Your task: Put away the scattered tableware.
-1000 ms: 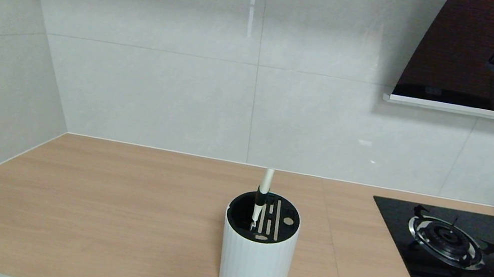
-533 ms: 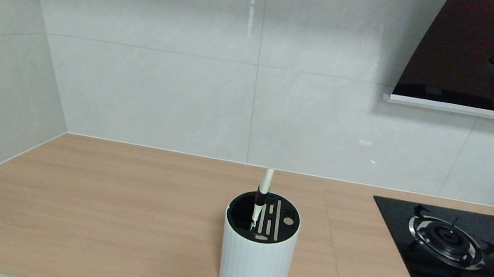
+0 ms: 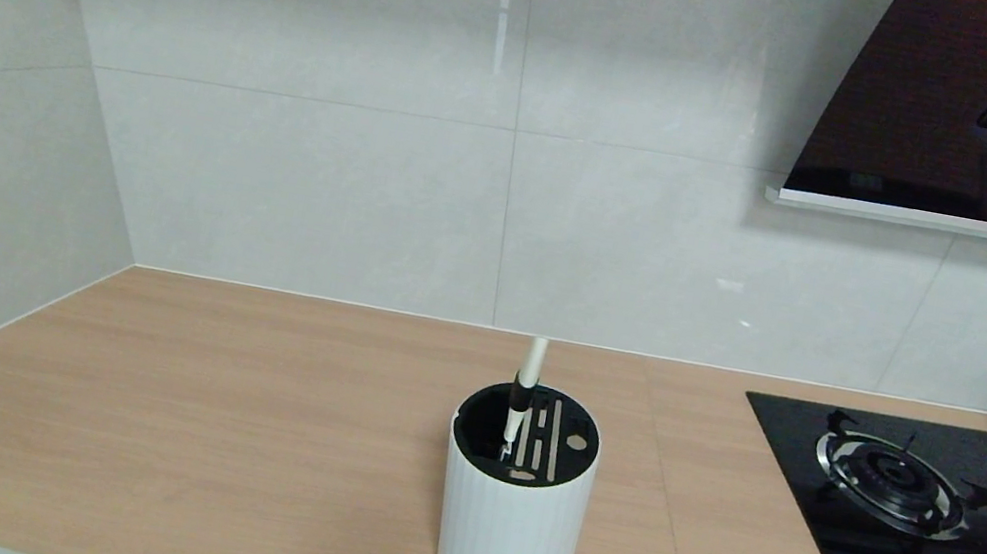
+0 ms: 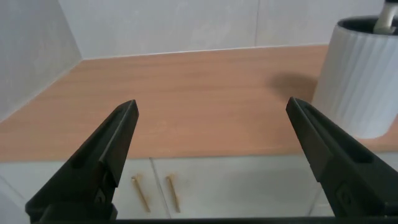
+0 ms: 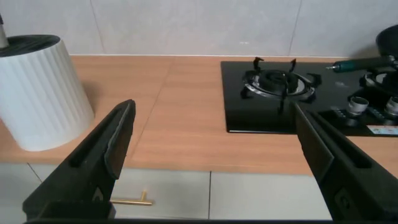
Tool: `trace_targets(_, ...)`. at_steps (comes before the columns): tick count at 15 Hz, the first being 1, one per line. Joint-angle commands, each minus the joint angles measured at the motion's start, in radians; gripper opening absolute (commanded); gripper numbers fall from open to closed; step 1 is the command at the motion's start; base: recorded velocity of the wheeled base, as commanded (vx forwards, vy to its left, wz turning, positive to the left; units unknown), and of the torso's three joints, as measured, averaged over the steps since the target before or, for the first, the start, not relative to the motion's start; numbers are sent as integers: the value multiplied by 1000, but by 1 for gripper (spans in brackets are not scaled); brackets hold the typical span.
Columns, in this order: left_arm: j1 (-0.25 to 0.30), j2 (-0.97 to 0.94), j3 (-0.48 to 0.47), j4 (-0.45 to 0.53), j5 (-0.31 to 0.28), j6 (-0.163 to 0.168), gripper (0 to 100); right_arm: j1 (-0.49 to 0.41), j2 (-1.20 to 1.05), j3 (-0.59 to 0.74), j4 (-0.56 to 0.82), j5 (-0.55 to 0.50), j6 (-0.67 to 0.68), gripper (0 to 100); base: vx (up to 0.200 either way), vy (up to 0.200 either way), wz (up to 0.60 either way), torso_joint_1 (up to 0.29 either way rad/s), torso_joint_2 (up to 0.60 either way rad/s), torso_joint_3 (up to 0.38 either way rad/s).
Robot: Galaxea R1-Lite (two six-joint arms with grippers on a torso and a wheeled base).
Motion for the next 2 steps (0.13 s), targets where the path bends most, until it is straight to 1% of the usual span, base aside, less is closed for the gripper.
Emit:
trace_targets(1,0,2,0,-2,-1,1,100,1,0,1,3,1,-1,100,0,0,0,0,0,0)
trace_targets(2,0,2,0,-2,-1,1,100,1,0,1,3,-1,2,100,0,0,0,0,0,0)
